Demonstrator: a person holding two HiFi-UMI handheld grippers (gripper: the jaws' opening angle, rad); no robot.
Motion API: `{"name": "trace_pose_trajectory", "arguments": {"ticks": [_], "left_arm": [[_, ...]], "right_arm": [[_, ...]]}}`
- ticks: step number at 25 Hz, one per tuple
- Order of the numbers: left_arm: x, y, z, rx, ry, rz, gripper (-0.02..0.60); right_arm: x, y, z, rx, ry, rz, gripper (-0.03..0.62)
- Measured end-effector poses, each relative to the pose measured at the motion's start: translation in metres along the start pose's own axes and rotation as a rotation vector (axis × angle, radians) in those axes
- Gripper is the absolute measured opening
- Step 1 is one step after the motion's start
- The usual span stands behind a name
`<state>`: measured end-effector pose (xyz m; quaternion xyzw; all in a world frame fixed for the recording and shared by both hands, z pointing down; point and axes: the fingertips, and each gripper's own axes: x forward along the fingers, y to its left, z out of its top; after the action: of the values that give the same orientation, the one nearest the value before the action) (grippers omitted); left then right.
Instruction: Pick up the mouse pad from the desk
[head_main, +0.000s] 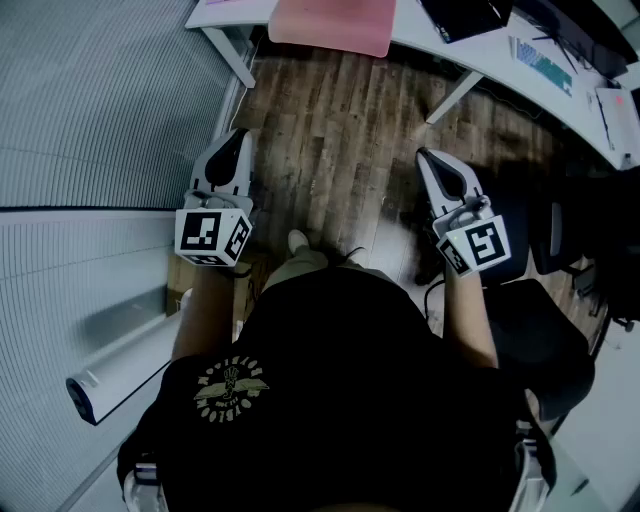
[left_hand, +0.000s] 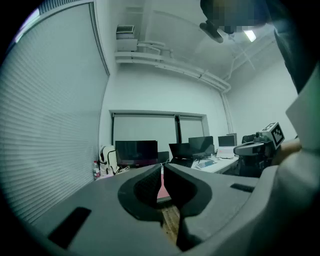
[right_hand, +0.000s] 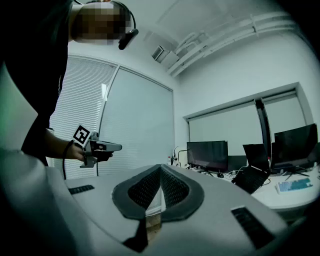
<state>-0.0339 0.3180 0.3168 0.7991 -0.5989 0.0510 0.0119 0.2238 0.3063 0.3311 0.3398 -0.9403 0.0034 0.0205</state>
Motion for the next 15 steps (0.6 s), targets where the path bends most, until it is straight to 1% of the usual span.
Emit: {"name": "trace_pose_trajectory", "arguments": {"ticks": [5, 9, 12, 15], "left_arm": [[-0.008, -0.002, -0.003, 0.005, -0.002, 0.031, 0.023], [-0.01, -0.01, -0.003, 0.005, -0.002, 0.036, 0.023], [-0.008, -0.015, -0.003, 0.013, -0.003, 0.024, 0.022], [-0.008, -0.013, -0.009, 0.006, 0.005, 0.012, 0.023]], "right_arm": [[-0.001, 0.006, -0.001, -0.015, -0.004, 0.034, 0.002], [-0.005, 0.007, 0.002, -0.006, -0.015, 0.055, 0.002], [-0.009, 0.003, 0.002, 0.009, -0.017, 0.053, 0.002], [-0.012, -0.002, -0.003, 0.028, -0.019, 0.03, 0.002]]}}
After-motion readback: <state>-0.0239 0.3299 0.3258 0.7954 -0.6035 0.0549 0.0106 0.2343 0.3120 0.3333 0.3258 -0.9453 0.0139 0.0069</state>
